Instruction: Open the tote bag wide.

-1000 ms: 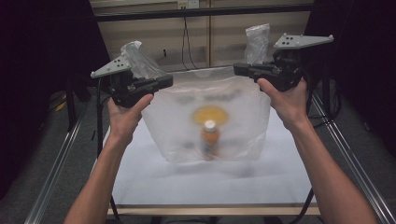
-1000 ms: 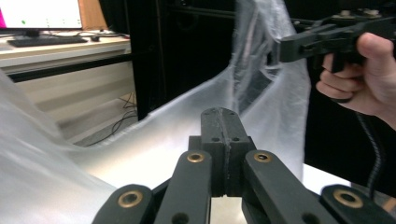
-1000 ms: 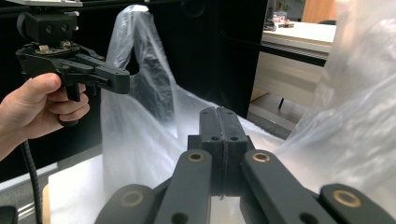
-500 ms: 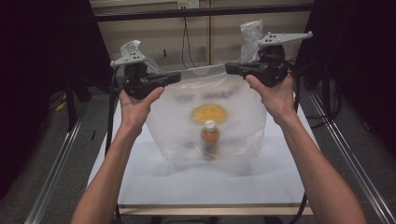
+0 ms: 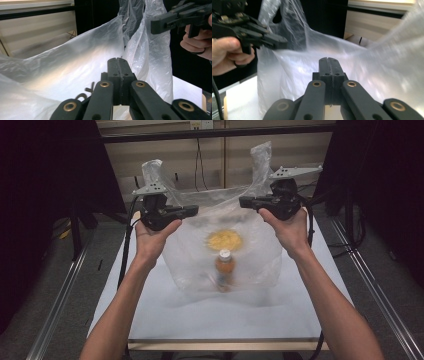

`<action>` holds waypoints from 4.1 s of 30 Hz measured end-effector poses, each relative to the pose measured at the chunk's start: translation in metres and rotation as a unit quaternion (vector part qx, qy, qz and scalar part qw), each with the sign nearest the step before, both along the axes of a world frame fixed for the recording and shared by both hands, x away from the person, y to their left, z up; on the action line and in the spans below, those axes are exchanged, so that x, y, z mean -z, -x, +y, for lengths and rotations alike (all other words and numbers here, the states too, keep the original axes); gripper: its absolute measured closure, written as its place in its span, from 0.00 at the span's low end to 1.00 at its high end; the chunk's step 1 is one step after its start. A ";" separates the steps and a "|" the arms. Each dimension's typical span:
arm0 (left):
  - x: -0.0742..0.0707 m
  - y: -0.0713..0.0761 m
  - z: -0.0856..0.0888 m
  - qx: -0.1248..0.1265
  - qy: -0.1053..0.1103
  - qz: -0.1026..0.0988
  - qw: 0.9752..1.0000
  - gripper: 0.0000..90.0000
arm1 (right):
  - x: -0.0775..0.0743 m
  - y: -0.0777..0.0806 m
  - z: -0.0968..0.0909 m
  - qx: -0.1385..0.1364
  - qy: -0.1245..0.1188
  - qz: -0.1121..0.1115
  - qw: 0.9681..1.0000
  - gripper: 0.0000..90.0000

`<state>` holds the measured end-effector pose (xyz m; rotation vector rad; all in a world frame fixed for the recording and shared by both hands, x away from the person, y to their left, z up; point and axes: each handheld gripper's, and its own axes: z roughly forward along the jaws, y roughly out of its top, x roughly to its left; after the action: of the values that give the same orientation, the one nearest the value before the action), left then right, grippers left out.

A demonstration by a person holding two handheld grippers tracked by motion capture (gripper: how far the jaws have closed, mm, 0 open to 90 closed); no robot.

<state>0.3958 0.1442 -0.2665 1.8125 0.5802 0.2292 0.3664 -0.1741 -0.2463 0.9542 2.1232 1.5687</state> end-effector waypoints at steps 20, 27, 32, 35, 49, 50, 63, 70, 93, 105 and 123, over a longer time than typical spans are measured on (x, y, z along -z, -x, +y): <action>0.011 0.025 -0.023 0.053 -0.030 -0.003 0.998 1.00 | -0.005 -0.001 0.015 -0.003 0.020 0.006 1.000 1.00; 0.024 0.028 -0.025 0.057 -0.022 0.007 0.998 1.00 | 0.019 0.006 0.013 -0.011 0.023 0.023 0.999 1.00; 0.037 0.031 -0.027 0.062 -0.020 0.014 0.998 1.00 | 0.042 0.013 0.010 -0.018 0.016 0.043 0.999 1.00; 0.041 0.032 -0.028 0.063 -0.027 0.014 0.998 1.00 | 0.050 0.015 0.010 -0.017 0.025 0.047 0.998 1.00; 0.061 0.031 -0.034 0.062 -0.036 0.029 0.997 1.00 | 0.087 0.013 0.018 -0.029 0.029 0.084 0.996 1.00; 0.063 0.031 -0.034 0.061 -0.036 0.031 0.997 1.00 | 0.089 0.014 0.018 -0.032 0.029 0.086 0.995 1.00; 0.093 0.034 -0.032 0.062 -0.034 0.056 0.996 1.00 | 0.109 0.036 0.016 -0.045 0.035 0.100 0.993 1.00; 0.121 0.035 -0.028 0.056 -0.031 0.078 0.995 1.00 | 0.124 0.045 0.014 -0.054 0.032 0.109 0.992 1.00; 0.154 0.034 -0.026 0.046 -0.051 0.093 0.993 1.00 | 0.146 0.046 0.013 -0.061 0.012 0.114 0.992 1.00; 0.184 0.033 -0.033 0.058 -0.092 0.116 0.987 1.00 | 0.170 0.050 0.006 -0.051 0.028 0.123 0.991 1.00; 0.223 0.035 -0.034 0.043 -0.121 0.154 0.980 1.00 | 0.236 0.047 0.010 -0.044 0.060 0.196 0.978 1.00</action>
<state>0.3605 0.1105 -0.4897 2.1227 0.7125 -0.0443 0.3194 -0.1643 -0.4828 1.2239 2.5232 1.3575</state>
